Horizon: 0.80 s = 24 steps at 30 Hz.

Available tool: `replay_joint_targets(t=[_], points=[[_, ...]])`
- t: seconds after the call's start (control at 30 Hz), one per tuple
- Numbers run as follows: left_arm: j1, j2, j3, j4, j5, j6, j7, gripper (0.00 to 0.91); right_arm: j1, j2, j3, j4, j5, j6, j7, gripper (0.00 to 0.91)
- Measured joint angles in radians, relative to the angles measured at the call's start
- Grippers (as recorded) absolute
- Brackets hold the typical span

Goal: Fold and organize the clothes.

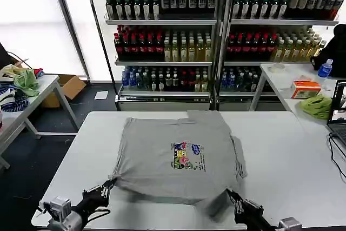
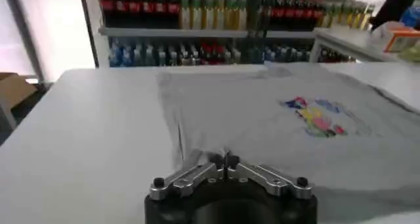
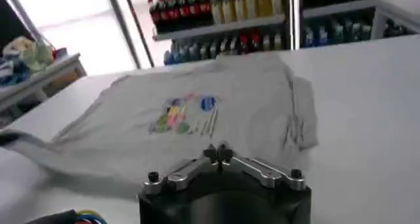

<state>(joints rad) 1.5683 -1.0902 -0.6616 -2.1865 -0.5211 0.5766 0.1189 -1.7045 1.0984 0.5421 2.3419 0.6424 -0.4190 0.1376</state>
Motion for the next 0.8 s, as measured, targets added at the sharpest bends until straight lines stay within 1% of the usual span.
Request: replay_joint_targets(t=[0.27,0.53,0.57,0.6,0.63,0.8], points=[[-0.137,0.037,0.052,0.087,-0.059,0.002,-0.014,0.01,0.152,0.02,-0.033,-0.086,-0.008,0.003,0.025,0.0],[-0.282,0.028,0.111,0.195,-0.099,0.002,-0.035,0.01,0.325,0.06,-0.103,-0.218,-0.051,0.006,0.044,0.0],[-0.302,0.025,0.119,0.211,-0.102,0.002,-0.039,0.03,0.346,0.064,-0.113,-0.237,-0.058,0.004,0.045,0.0],[-0.319,0.021,0.127,0.226,-0.104,0.002,-0.041,0.786,0.364,0.068,-0.122,-0.255,-0.063,0.001,0.048,0.0],[-0.336,0.018,0.134,0.241,-0.105,0.002,-0.042,0.907,0.382,0.072,-0.132,-0.274,-0.07,-0.002,0.049,0.907],[-0.398,0.011,0.163,0.315,-0.093,0.002,-0.039,0.907,0.463,0.087,-0.177,-0.364,-0.116,-0.01,0.044,0.907]])
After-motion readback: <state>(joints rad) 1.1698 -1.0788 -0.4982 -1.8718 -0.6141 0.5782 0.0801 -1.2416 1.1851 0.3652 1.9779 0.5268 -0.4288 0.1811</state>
